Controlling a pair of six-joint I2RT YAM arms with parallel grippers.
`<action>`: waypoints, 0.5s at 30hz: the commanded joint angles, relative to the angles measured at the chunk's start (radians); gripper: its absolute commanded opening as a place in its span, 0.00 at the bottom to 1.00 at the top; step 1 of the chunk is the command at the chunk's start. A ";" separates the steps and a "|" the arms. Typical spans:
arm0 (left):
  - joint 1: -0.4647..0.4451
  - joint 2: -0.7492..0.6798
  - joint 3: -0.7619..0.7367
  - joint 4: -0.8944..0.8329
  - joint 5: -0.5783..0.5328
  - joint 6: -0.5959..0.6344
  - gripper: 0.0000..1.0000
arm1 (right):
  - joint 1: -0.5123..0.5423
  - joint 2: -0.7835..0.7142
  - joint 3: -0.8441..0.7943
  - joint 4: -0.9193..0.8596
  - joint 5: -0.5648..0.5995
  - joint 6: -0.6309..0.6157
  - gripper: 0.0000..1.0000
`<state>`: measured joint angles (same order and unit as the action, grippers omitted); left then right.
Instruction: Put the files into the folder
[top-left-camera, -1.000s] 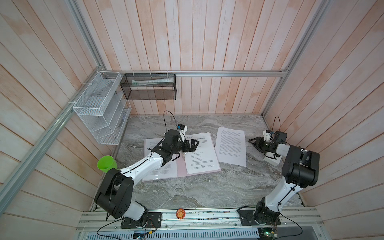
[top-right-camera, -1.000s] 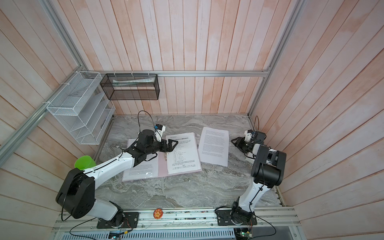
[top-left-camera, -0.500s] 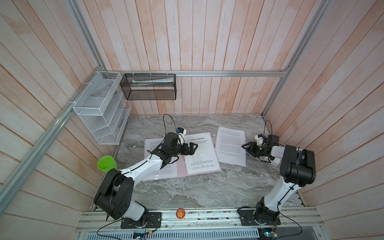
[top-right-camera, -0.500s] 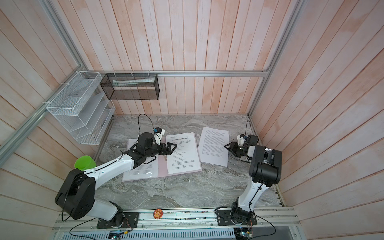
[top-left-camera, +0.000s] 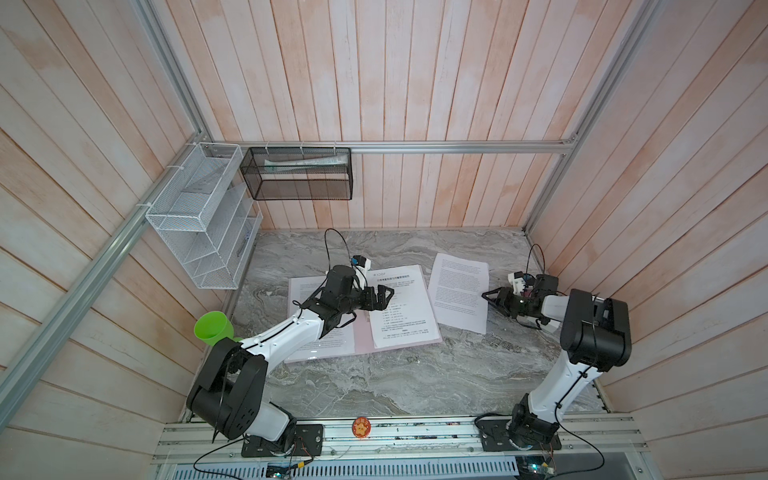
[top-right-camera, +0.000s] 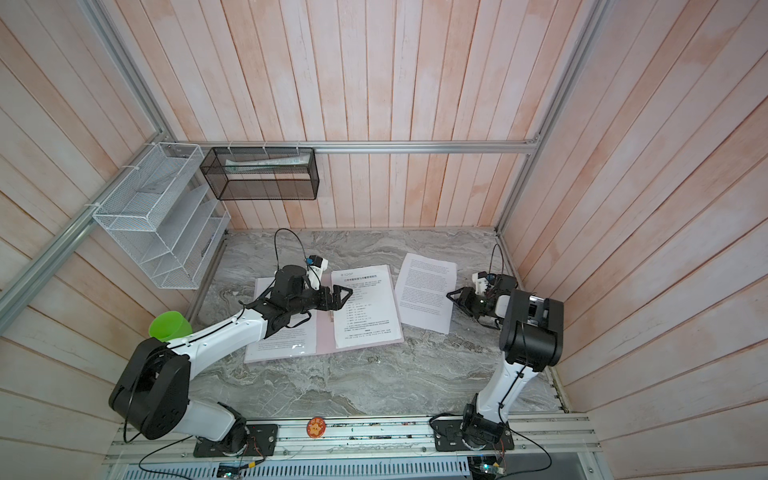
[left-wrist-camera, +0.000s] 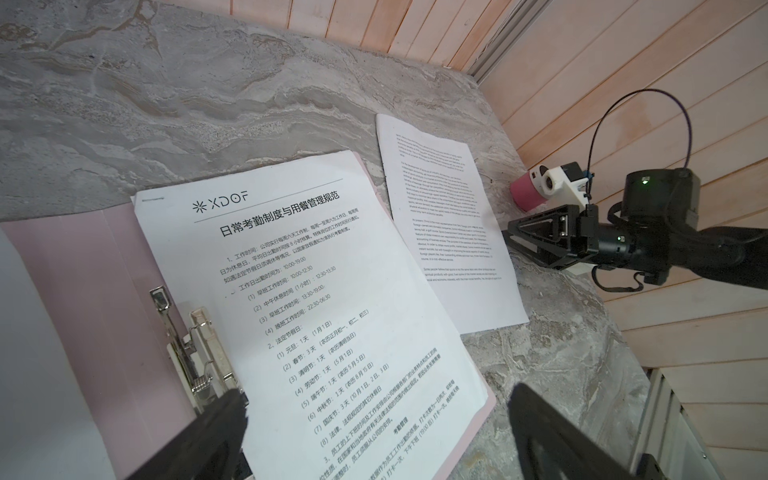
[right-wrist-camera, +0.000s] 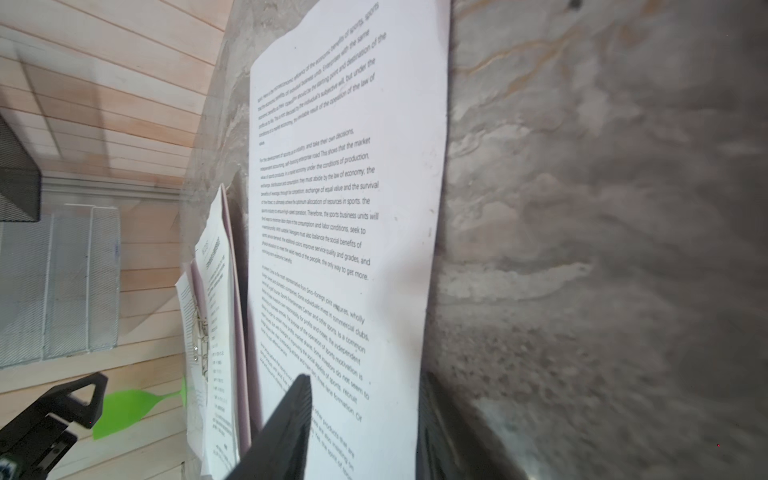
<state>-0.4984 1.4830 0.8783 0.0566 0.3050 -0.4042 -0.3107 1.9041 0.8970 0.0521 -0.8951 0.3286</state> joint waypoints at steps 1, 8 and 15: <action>0.005 0.006 -0.012 0.035 0.018 -0.004 1.00 | 0.017 0.066 -0.032 0.023 -0.090 0.064 0.44; 0.005 0.024 -0.018 0.054 0.034 -0.018 1.00 | 0.067 0.101 -0.064 0.192 -0.150 0.180 0.43; 0.004 0.052 -0.027 0.081 0.045 -0.017 1.00 | 0.143 0.155 -0.042 0.290 -0.121 0.280 0.41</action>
<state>-0.4973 1.5101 0.8692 0.0994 0.3317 -0.4156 -0.1982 2.0056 0.8547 0.3237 -1.0752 0.5510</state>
